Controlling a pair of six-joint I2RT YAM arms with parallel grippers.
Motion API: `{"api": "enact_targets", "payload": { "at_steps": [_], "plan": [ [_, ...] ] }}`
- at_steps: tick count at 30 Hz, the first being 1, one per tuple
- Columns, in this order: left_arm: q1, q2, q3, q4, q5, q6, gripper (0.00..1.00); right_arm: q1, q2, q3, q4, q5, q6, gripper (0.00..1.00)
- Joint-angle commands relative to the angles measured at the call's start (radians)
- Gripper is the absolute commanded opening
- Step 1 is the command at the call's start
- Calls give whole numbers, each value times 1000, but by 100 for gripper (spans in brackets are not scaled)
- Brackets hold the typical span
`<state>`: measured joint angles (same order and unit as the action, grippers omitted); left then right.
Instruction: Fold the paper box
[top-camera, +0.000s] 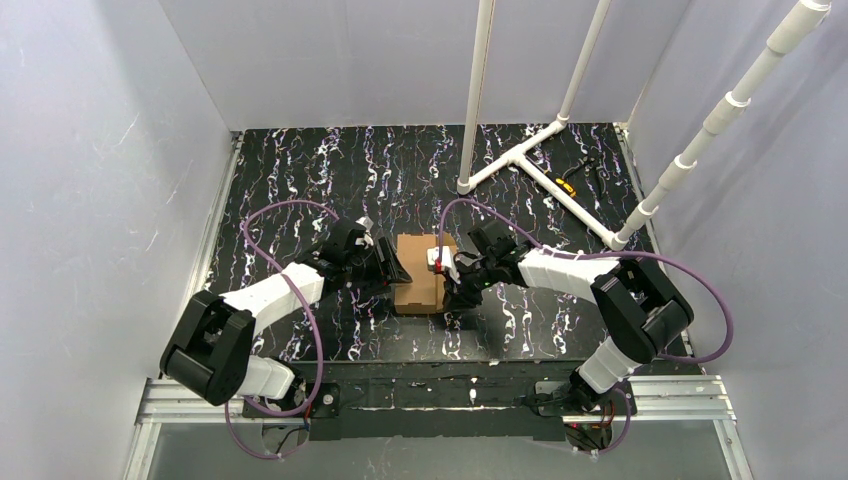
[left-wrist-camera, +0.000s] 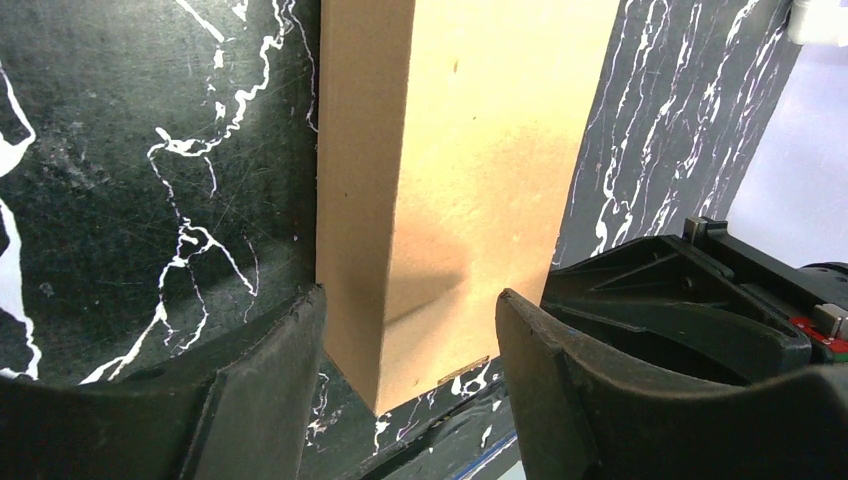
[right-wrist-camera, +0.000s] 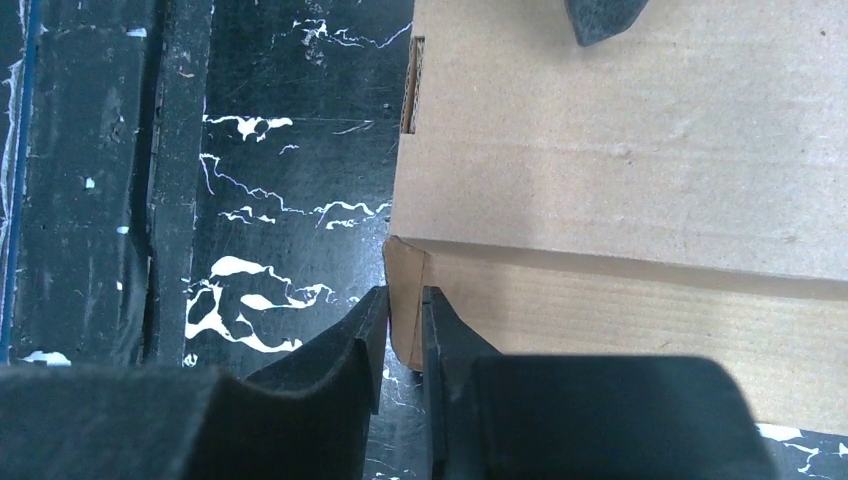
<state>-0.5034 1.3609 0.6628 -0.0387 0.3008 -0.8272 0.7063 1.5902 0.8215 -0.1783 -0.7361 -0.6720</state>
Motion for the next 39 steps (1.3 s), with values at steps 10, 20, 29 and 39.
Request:
{"api": "enact_targets", "payload": {
  "at_steps": [10,20,29,39],
  "plan": [
    [-6,-3,-17,22,23,3,61,25,-37,-11,66,-40,56,25],
    [-10,-4,-36,33,23,-23,61,29,-44,-22,59,-35,49,25],
    [-15,6,-41,69,20,-26,60,34,-45,-28,76,-24,58,6],
    [-17,7,-44,67,17,-27,60,35,-55,-33,65,-25,58,1]
  ]
}}
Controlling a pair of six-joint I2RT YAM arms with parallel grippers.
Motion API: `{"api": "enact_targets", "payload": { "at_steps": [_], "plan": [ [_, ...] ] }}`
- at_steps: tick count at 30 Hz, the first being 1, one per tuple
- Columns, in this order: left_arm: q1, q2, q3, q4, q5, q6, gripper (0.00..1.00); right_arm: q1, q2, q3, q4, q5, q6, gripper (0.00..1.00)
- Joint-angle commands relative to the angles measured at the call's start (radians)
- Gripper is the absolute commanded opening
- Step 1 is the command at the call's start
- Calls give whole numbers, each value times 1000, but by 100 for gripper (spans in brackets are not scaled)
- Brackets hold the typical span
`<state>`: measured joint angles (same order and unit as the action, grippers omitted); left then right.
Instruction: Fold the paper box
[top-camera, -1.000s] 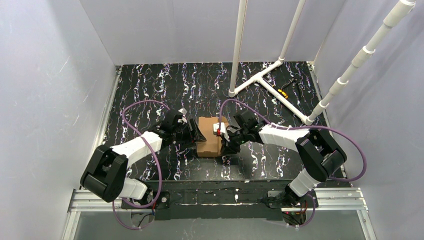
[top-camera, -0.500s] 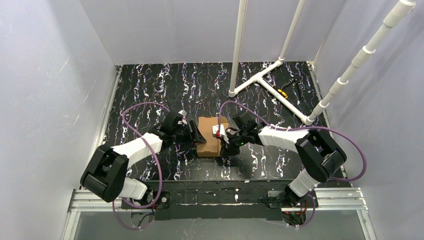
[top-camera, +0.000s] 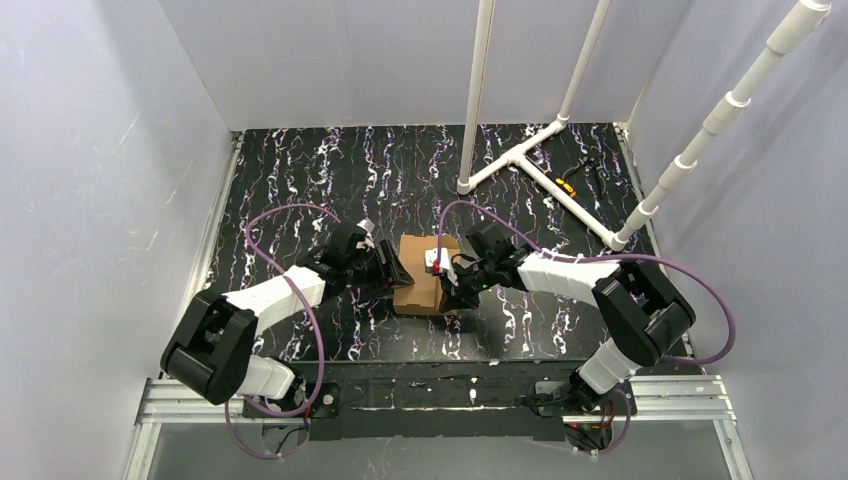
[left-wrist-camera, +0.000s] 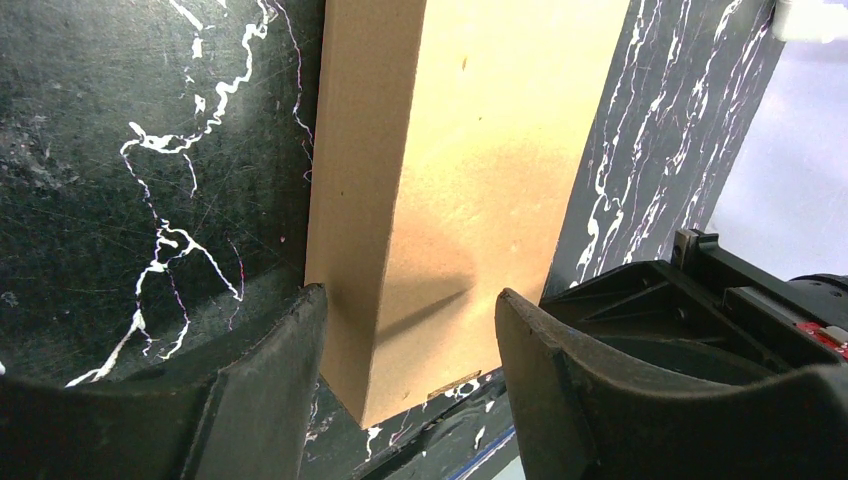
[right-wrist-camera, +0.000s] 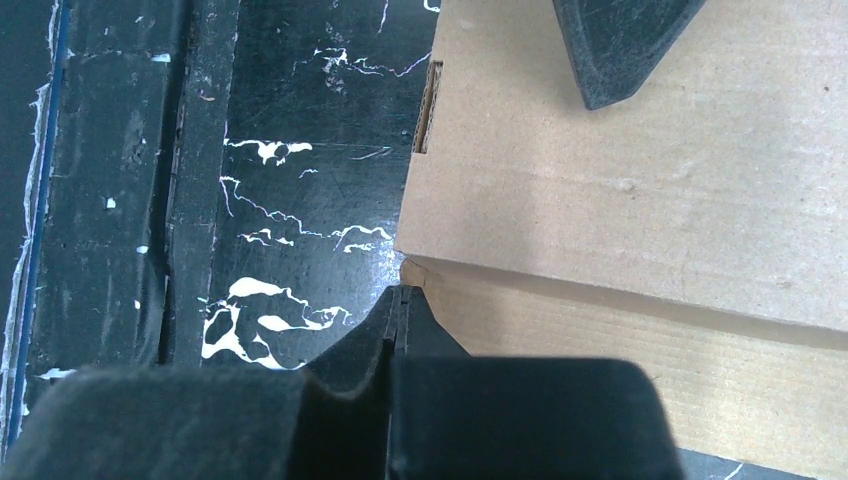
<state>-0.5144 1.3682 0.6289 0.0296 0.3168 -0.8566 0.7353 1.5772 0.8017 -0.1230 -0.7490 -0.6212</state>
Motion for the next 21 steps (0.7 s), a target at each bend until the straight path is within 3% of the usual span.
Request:
{"api": "enact_targets", "payload": {
  "at_steps": [1,21],
  "plan": [
    [-6,0,-9,-2,1,0,60,6,-42,-13,10,-11,9,1],
    [-31,-9,-19,-11,-45,-88,56,6,-51,-39,80,45,131,1]
  ]
}}
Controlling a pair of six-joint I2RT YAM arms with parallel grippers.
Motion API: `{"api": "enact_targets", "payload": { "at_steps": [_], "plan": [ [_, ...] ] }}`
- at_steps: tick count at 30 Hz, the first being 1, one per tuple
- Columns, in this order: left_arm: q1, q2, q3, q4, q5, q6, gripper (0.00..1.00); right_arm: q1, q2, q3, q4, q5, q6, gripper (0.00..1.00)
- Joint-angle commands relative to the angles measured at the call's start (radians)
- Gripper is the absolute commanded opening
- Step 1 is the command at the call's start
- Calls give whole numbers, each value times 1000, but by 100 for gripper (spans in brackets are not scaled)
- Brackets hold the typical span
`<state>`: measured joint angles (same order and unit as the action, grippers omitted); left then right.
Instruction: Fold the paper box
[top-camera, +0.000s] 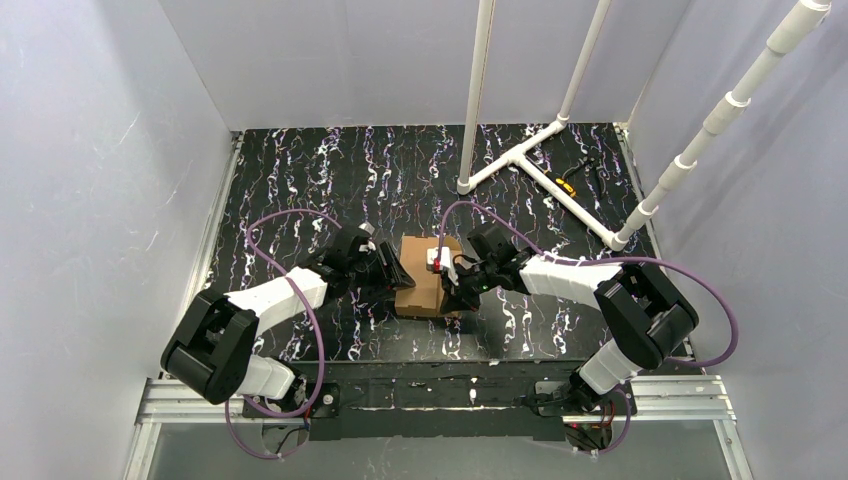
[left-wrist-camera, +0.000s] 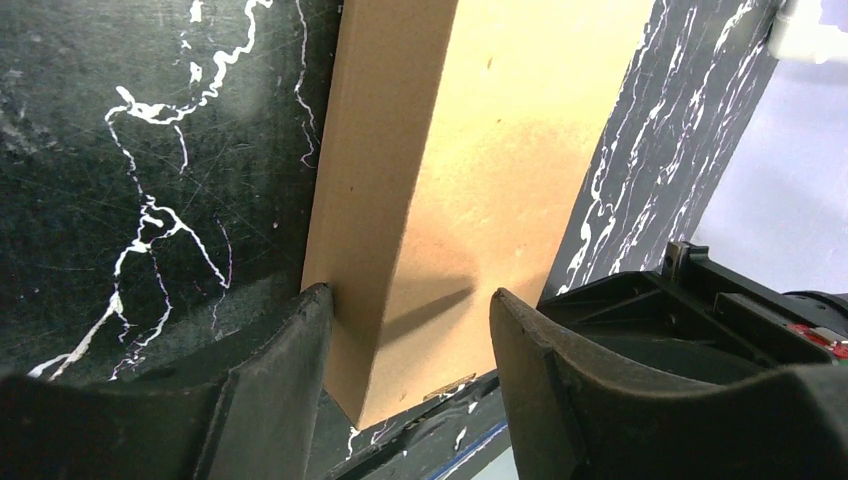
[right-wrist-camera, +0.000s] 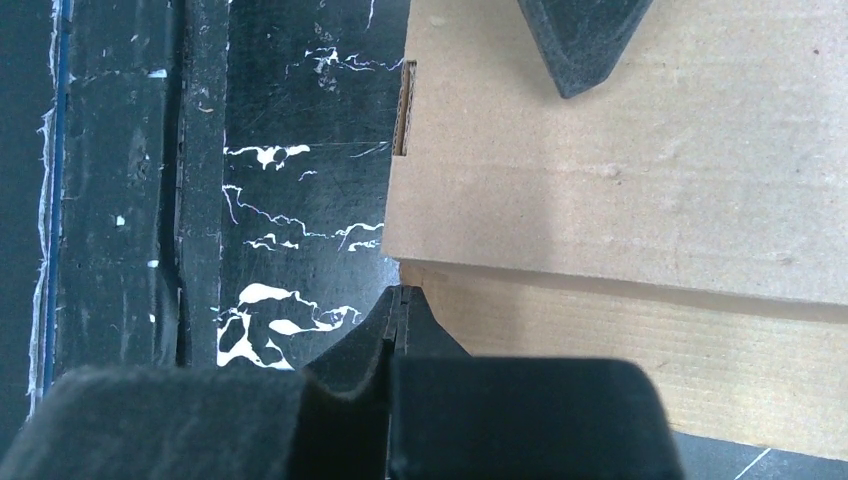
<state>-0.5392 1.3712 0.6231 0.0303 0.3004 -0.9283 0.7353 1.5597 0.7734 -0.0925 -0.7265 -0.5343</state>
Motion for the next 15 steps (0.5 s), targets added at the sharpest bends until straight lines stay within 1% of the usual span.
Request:
{"api": "enact_targets", "payload": {
  "at_steps": [1,6,15],
  "plan": [
    [-7,-12,-12,-17,-34,-19,56,6,-33,-12,55,22,54,1],
    [-15,0,3,-65,-54,-29,50,6,-35,-14,66,27,72,1],
    [-35,10,15,-79,-73,-48,48,6,-35,-16,66,-22,72,1]
  ]
}}
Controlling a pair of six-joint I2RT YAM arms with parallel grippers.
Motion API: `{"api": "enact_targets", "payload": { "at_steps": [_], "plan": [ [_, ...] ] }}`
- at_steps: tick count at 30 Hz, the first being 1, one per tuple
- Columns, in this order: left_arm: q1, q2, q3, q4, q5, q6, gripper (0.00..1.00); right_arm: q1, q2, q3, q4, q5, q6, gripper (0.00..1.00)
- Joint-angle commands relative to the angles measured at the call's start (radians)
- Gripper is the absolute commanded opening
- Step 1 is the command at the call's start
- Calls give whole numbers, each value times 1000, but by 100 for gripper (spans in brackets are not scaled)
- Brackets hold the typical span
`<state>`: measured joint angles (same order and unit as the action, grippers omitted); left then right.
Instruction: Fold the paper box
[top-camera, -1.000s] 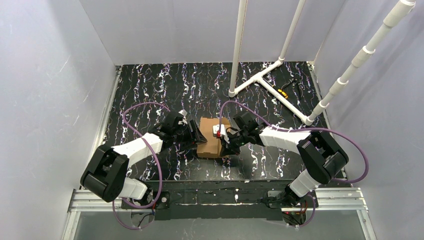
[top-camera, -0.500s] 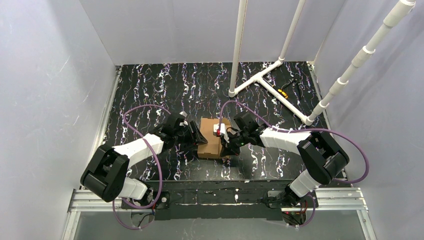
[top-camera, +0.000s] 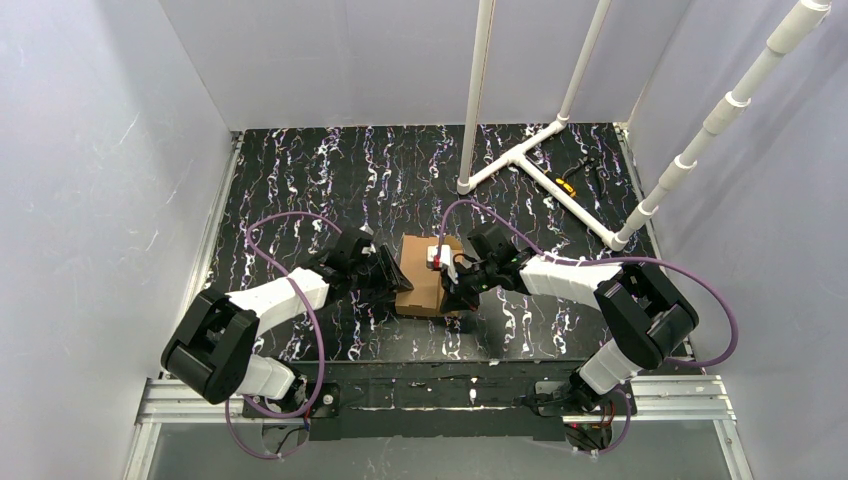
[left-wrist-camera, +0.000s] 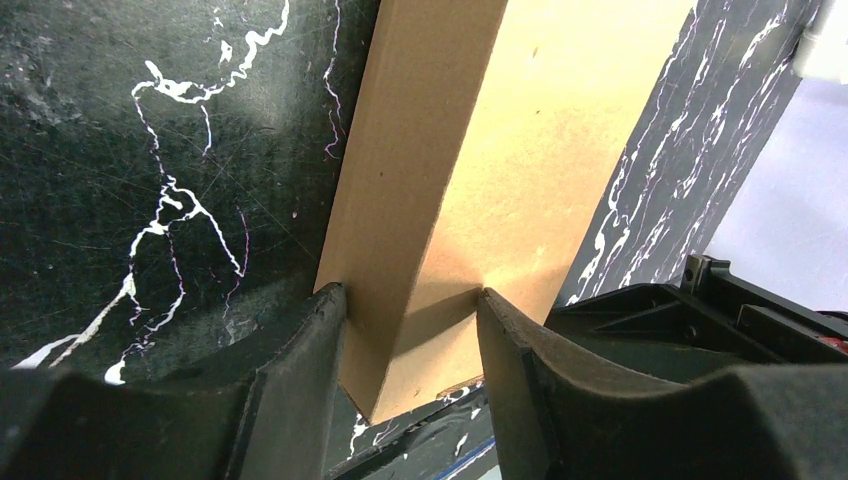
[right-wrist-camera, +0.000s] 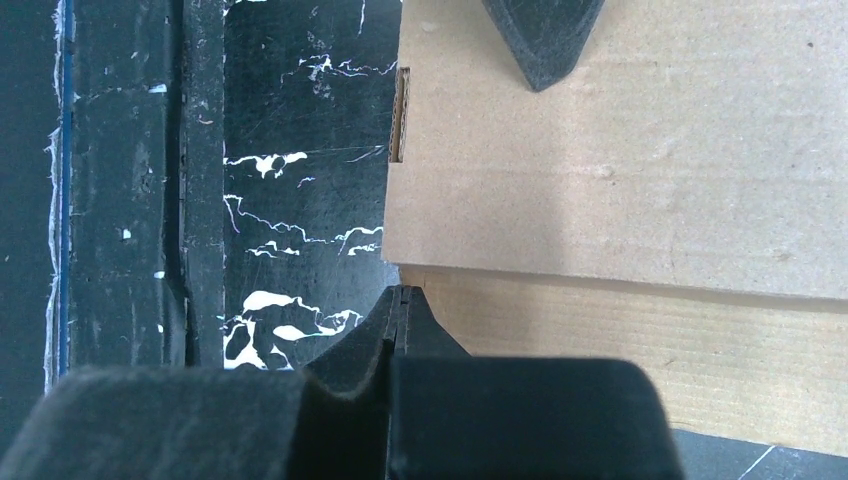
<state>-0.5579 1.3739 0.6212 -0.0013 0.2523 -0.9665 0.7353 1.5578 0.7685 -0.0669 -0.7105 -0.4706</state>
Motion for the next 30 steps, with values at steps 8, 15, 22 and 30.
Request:
{"api": "enact_targets", "payload": {
  "at_steps": [8,15,22,30],
  "plan": [
    [-46,26,21,-41,-48,-44,44,17,-32,-20,58,-39,16,1],
    [-60,24,19,-38,-70,-68,41,35,-30,-18,58,-36,28,1],
    [-65,27,7,-31,-90,-78,40,31,-24,17,-2,-52,-2,4],
    [-65,22,-1,-33,-102,-78,40,11,-11,53,-90,-54,-44,12]
  ]
}}
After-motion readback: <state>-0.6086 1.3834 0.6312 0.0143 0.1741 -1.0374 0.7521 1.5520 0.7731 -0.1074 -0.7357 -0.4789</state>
